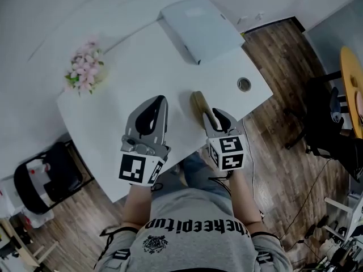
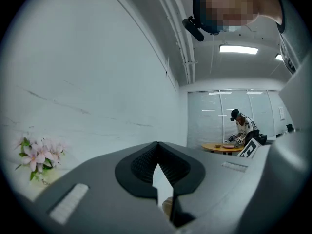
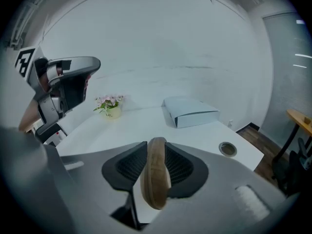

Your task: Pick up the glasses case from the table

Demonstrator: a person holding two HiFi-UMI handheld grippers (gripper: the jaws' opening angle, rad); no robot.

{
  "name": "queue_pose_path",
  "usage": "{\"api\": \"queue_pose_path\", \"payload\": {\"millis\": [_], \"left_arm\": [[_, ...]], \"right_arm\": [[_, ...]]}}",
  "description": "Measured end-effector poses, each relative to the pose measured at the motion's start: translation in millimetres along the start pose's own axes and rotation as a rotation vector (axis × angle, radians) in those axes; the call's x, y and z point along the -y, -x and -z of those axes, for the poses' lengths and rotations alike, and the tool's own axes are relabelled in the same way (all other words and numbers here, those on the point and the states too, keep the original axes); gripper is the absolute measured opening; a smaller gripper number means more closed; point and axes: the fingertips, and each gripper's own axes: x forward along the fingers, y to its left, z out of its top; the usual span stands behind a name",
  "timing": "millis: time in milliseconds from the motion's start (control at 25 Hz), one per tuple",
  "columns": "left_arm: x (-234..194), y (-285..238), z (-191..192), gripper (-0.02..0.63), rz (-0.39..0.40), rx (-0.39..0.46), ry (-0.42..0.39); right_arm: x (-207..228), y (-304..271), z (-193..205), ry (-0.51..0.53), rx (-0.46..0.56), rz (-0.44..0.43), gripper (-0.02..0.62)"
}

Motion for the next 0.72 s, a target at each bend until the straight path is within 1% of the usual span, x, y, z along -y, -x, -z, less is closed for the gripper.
{"api": "queue_pose_path", "payload": {"millis": [240, 720], "left_arm": [[-12, 6, 2, 0.014, -0.041, -0.009, 0.002], [-27, 21, 4, 0.014, -0.105, -0.018, 0.005]], "right_arm": [[-4, -17, 11, 0.036, -0.083, -0.012, 0.197], [-9, -42, 36, 0.114, -0.225, 0.005, 0.272]]}}
